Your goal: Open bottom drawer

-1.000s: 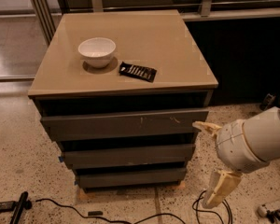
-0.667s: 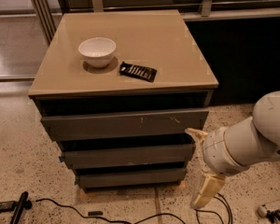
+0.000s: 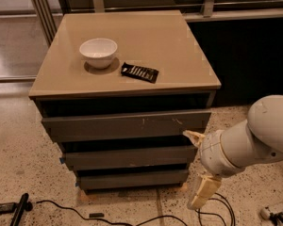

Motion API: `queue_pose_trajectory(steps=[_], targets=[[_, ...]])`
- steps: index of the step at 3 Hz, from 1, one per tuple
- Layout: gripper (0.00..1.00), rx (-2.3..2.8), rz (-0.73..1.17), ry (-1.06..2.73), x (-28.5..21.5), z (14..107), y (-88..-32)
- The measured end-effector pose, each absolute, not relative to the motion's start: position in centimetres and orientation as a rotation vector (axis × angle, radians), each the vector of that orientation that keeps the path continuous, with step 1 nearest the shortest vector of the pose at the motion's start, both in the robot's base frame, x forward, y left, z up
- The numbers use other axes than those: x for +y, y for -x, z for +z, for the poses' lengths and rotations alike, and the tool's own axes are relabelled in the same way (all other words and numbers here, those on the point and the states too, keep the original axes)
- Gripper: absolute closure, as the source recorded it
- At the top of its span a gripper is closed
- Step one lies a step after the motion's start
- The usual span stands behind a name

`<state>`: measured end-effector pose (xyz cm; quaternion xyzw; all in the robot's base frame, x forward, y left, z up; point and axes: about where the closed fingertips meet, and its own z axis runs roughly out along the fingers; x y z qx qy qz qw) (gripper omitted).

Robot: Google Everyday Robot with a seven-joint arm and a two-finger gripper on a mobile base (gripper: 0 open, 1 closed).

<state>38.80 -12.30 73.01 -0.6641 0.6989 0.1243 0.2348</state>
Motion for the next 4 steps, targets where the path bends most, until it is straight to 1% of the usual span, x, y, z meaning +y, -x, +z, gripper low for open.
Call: queue_pose_trajectory(steps=[2,4], targets=[[0.00,1.961,0.344,1.786,-10.9,65.7,-42.0],[0.00,1.890,0.481,1.717,-10.4,58.3,-44.1]])
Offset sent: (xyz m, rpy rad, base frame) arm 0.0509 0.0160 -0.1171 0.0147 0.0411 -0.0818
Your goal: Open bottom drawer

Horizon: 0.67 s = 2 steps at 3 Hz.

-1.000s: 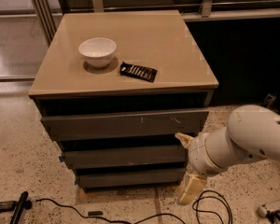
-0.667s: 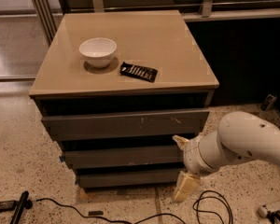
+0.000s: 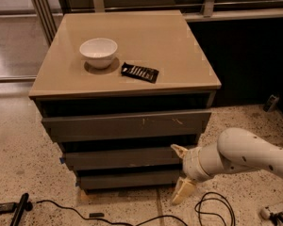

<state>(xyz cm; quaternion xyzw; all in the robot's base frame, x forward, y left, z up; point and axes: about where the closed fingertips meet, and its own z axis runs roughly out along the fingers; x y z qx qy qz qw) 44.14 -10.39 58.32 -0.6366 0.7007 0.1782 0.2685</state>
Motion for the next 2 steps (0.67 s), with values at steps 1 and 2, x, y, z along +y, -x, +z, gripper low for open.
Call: queue_pose_trajectory(steps=[1,2], targets=[[0.00,1.833,0.522,1.689,-10.3,55.5,-44.6],[0.00,1.836,0.508,1.643,-11.2,52.6,-46.4]])
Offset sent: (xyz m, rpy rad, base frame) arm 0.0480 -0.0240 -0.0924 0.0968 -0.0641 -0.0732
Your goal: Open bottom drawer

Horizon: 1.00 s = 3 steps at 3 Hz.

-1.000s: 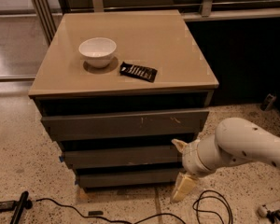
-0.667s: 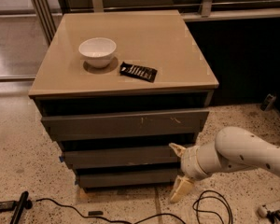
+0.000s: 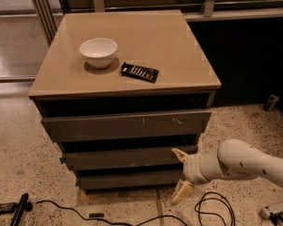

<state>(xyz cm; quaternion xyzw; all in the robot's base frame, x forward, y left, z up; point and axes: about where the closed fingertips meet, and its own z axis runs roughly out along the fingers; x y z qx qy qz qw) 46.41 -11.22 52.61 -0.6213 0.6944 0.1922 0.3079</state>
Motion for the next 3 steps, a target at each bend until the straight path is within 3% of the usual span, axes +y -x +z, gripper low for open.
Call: queue_pose_trajectory(steps=[3], targets=[[0.00,1.920,0.504,1.601,-12.48,49.49,-48.79]])
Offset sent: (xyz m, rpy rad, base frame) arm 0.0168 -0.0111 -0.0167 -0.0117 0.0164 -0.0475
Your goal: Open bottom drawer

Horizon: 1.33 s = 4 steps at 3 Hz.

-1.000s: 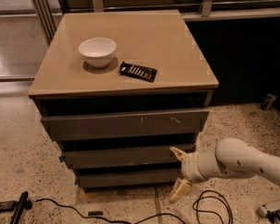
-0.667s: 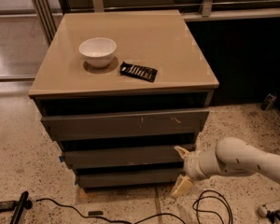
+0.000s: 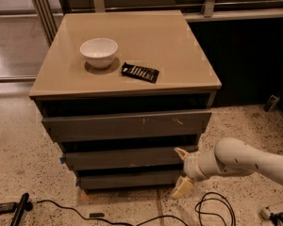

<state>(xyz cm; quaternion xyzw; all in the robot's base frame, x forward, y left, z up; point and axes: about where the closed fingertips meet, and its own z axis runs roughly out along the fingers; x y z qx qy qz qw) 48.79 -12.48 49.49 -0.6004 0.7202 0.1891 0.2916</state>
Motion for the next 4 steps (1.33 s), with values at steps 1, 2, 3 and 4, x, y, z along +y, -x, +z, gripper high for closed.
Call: queue_pose_trajectory(steps=[1,2,3,4], targets=[[0.00,1.947,0.500,1.588,-13.0,45.8,-50.6],[0.00,1.984,0.506,1.564,-13.7,41.9,-51.9],[0.00,1.997,0.520,1.539,-13.9,37.6,-53.2],[0.00,2.001,0.549,1.539,-13.7,34.3,-53.5]])
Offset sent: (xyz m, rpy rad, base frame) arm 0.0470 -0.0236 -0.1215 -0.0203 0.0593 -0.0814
